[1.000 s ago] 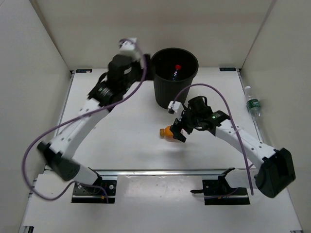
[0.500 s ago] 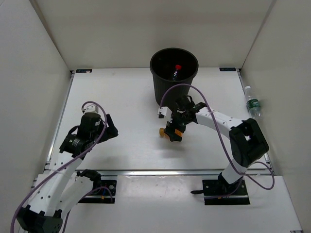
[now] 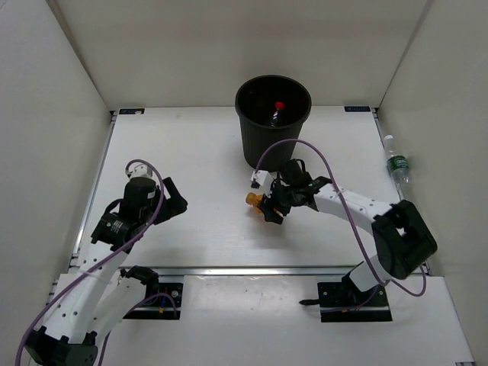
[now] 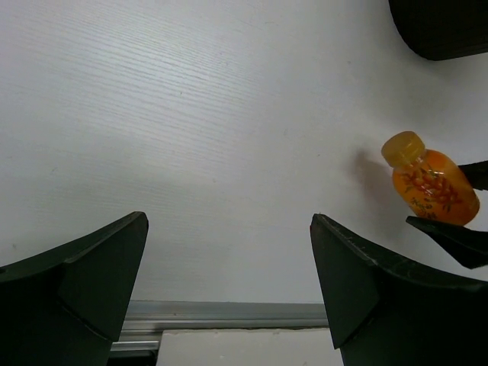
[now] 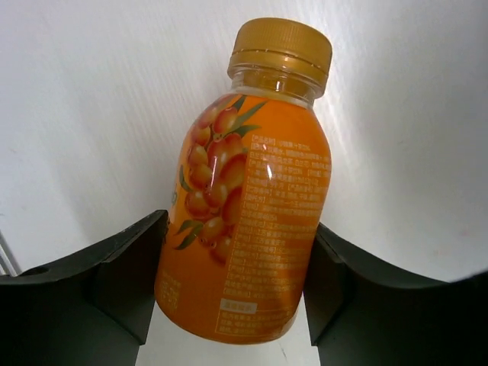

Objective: Put the plastic bottles in the bin

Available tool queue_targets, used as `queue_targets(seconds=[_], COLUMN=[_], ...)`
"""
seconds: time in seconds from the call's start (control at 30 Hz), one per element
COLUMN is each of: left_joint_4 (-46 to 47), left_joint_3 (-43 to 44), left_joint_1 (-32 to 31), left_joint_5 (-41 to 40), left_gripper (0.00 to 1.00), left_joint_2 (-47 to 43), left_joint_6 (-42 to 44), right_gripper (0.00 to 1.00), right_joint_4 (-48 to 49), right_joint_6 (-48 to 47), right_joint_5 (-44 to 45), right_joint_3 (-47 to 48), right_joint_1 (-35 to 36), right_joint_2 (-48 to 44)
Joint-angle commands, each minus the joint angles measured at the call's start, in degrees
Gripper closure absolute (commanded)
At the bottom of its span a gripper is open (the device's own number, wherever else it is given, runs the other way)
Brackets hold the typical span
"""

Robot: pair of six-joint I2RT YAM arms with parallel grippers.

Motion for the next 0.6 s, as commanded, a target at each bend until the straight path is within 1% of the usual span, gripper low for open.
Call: queue_targets(seconds=[0.0, 0.03, 0.07, 0.13, 0.17, 0.2, 0.23, 0.27, 0.33, 0.4, 0.43, 0.5, 0.53, 0.57], left_joint_4=[2.2, 2.6, 3.0, 4.6, 5.2, 6.0, 6.7, 6.9, 7.4, 7.3, 6.8, 6.2, 5.9, 5.6], left_joint_3=[-0.3, -0.6, -1.1, -1.8, -2.2, -2.7, -3.0, -3.2, -3.6, -3.7, -3.9, -4.1, -4.2, -4.2], left_joint_1=[0.3, 0.7, 0.6, 1.2, 1.0, 1.0, 0.6, 0.4, 0.4, 1.0, 1.2, 0.9, 1.0, 0.7], left_joint_5=[1.5, 1.4, 1.8, 2.9, 4.0, 4.9, 5.2, 5.3, 4.4, 5.0, 5.6, 5.7, 5.1, 5.1], left_gripper=[0.02, 0.01, 0.01, 0.01, 0.01, 0.02, 0.02, 0.01, 0.01, 0.02, 0.02, 0.02, 0.01, 0.02], left_joint_2=[0.6, 0.8, 1.3, 2.4, 3.2, 4.1, 4.4, 5.0, 5.7, 6.2, 6.6, 7.0, 6.8, 6.8], left_joint_6=[-0.4, -0.3, -0.3, -0.3, -0.3, 0.1, -0.3, -0.4, -0.8, -0.8, -0.5, -1.0, -1.2, -1.5], right_gripper=[0.54, 0.57, 0.6, 0.65, 0.59, 0.58, 0.58, 0.57, 0.57, 0.52, 0.52, 0.55, 0.56, 0.58], right_joint_4=[4.6, 3.1, 3.5, 6.1, 6.6, 7.2, 7.2, 6.8, 8.4, 10.0, 10.6, 10.6, 10.4, 9.2], right_joint_6=[2.4, 1.7, 1.0, 0.1, -0.2, 0.6, 1.3, 1.5, 0.7, -0.1, 0.3, 3.4, 6.4, 9.4], right_joint_5=[1.6, 3.9, 5.3, 9.8, 9.4, 8.3, 7.3, 7.3, 9.0, 10.2, 10.8, 9.9, 10.1, 11.1], right_joint_3=[3.6, 6.1, 8.4, 11.6, 14.8, 18.3, 20.1, 23.8, 27.8, 33.6, 36.2, 40.2, 41.7, 45.1], right_joint_1=[4.6, 6.8, 9.0, 11.3, 10.6, 9.8, 7.9, 5.9, 3.3, -0.8, -2.3, -8.0, -9.4, -11.6], right_joint_2=[-9.4, -10.4, -12.3, -15.4, -15.8, -15.0, -14.7, -13.4, -11.3, -7.3, -4.9, -0.4, 2.9, 4.6])
